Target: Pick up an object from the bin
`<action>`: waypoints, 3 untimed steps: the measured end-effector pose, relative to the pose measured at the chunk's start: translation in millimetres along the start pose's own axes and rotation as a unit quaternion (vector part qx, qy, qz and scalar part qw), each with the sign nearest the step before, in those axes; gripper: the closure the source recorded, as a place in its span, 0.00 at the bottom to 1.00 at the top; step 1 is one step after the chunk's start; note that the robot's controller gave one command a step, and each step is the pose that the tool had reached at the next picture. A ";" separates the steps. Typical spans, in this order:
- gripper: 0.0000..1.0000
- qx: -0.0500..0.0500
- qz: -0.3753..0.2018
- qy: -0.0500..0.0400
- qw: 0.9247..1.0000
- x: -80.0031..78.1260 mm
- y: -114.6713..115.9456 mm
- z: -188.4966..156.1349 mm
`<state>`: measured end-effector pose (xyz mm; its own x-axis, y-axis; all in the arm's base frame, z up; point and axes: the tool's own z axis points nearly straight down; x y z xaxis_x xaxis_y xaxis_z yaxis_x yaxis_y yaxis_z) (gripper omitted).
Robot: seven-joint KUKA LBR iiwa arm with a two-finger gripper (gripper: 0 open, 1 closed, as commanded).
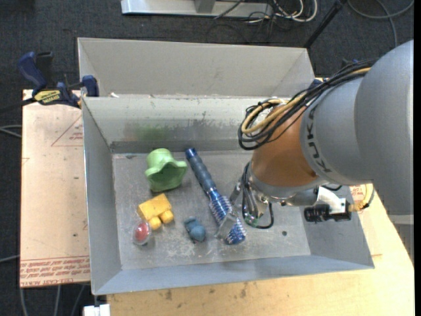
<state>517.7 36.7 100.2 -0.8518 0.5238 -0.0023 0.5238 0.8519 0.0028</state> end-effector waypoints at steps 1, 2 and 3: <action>0.00 0.000 0.084 -0.001 0.996 -16.7 17.5 -29.7; 0.00 0.003 0.159 0.002 0.987 -6.7 18.4 31.9; 0.00 0.002 0.157 0.001 0.988 -6.8 18.7 31.8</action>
Offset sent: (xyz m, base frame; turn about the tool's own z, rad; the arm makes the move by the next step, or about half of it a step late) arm 0.0222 0.0054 0.0294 0.1716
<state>533.5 49.1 68.5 -0.6475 0.7621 -0.0002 0.7621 0.6475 -0.0003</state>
